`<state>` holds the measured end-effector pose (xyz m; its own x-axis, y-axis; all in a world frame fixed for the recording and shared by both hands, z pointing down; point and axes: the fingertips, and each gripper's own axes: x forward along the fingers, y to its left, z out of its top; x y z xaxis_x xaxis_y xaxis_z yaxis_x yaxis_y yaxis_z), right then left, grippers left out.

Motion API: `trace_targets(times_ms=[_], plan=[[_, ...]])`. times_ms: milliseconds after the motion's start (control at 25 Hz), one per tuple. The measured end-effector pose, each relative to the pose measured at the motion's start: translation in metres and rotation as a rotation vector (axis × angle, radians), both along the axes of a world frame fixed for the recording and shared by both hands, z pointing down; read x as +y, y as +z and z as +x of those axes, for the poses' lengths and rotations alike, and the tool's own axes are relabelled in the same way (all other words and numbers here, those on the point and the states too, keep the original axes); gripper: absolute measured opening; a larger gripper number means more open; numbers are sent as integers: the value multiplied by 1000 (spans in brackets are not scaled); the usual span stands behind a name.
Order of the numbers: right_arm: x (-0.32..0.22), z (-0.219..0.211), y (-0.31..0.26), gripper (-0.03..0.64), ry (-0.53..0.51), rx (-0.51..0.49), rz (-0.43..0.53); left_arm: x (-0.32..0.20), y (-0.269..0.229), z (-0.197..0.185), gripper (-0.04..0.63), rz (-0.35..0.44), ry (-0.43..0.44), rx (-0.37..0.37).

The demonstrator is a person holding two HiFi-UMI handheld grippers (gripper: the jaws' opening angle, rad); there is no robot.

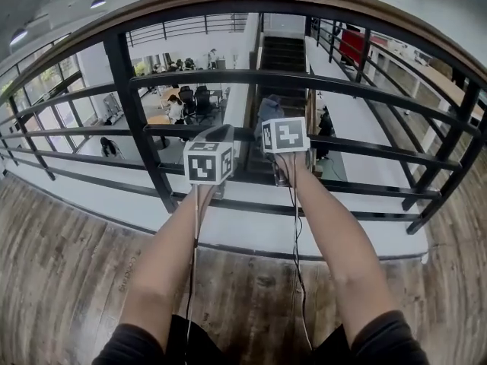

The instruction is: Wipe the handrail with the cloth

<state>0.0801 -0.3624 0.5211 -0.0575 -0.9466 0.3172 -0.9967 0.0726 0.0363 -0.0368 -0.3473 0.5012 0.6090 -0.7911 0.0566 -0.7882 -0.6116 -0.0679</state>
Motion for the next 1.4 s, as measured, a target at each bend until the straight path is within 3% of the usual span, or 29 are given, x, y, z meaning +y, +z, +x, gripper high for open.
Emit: trace_targets(times_ms=[320,680,920,1160,1400], plan=[[36,86,0,80,50,22,12,25,-2,84,3,-5,41,14],[83,215,1,80,128,43,57,64,0,201,3,-2,134,-10],[109,291,2,80,147,58,21,91,-1,282,3,-19,201,-8],[147,393,0,80,237,68,5,121,-4,368,3,-1,258,-33],[192,493,2,80,336,89,19,154,-3,445,3,-15,326,-8]])
